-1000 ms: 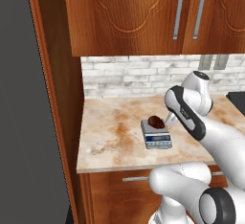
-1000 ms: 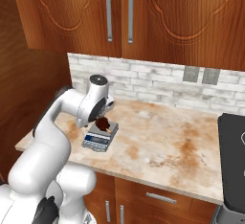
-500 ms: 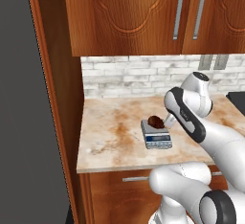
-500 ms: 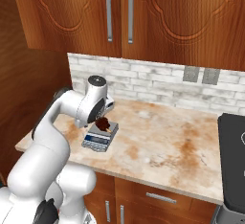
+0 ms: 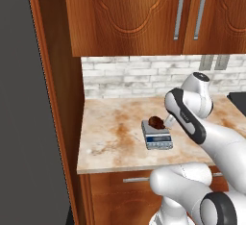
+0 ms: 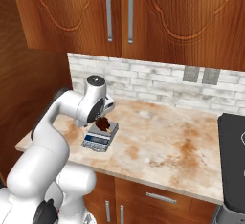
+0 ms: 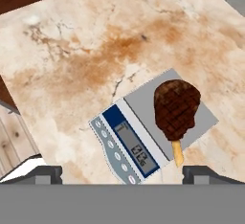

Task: Take the steak from the fridge and place it on the digital scale on the counter by the fridge. Wait a few seconds for a reading, then move it to the plate on the dining counter.

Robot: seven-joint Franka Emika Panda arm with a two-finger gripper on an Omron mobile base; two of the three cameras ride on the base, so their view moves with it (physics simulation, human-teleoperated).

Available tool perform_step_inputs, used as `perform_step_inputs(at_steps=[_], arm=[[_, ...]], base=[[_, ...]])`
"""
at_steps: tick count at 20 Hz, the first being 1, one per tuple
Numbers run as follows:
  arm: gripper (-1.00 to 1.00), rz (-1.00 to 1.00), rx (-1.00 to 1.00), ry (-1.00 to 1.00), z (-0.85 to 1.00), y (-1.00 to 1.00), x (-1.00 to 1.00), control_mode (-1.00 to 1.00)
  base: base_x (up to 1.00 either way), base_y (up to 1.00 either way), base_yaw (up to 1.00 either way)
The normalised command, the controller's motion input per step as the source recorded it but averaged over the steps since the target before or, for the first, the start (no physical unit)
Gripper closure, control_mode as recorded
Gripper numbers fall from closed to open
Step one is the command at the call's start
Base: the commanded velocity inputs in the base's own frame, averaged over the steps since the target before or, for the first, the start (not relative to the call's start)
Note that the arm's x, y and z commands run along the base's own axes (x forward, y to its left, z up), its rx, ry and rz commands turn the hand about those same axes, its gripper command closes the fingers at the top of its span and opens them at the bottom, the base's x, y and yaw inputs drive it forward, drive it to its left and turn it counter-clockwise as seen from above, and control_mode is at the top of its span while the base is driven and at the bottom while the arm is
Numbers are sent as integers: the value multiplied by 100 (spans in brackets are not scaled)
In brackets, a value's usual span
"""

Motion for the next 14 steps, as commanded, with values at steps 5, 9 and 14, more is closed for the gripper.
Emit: perform_step_inputs(at_steps=[5,9,14], arm=[[-100,-5,0,0,0,0,0,-100],[-100,-7,-1,0,0,0,6,-100],[-100,-16,-5,0,-1,2,10,-100]], base=[[0,0,0],[0,0,0],[0,0,0]])
